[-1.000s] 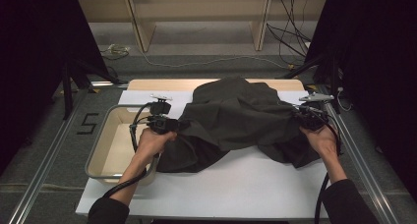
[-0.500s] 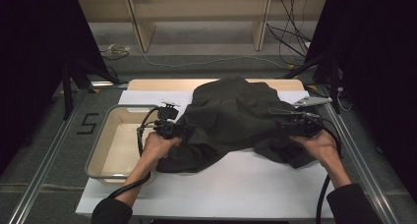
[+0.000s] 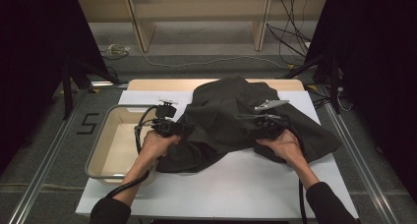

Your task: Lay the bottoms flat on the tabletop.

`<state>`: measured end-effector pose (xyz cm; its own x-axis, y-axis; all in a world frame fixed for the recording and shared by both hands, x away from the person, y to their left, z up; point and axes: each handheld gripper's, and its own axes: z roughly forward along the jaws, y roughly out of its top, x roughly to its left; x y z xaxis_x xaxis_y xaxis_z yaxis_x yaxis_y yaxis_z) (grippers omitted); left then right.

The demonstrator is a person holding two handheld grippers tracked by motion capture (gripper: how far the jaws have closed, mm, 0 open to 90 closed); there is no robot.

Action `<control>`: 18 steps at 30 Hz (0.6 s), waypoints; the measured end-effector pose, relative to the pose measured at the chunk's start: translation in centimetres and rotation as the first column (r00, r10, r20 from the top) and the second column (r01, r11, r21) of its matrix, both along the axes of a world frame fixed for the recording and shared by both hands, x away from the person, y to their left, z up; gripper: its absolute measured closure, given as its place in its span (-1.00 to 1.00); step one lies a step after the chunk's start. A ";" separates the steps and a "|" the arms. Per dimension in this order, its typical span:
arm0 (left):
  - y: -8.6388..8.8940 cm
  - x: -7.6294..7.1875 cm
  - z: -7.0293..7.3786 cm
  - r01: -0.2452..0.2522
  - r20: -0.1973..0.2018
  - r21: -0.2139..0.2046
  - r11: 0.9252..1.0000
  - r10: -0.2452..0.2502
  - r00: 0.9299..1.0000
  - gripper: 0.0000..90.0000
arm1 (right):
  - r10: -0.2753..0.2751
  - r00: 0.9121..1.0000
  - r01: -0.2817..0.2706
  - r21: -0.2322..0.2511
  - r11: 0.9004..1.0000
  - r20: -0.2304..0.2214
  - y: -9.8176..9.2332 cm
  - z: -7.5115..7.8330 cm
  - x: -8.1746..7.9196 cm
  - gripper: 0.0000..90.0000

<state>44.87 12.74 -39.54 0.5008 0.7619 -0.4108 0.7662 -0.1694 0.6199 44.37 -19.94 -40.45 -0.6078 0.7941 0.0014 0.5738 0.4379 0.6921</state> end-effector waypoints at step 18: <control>-1.3 -0.1 0.8 0.026 0.077 -0.022 0.999 -0.025 0.997 0.94 | -0.186 0.980 0.186 0.008 0.983 0.076 -2.9 4.1 5.6 0.97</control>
<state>44.74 11.44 -38.72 0.5504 0.7393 -0.3879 0.7121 -0.1733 0.6803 50.01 -22.86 -36.32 -0.4480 0.8932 -0.0382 0.5906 0.3278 0.7374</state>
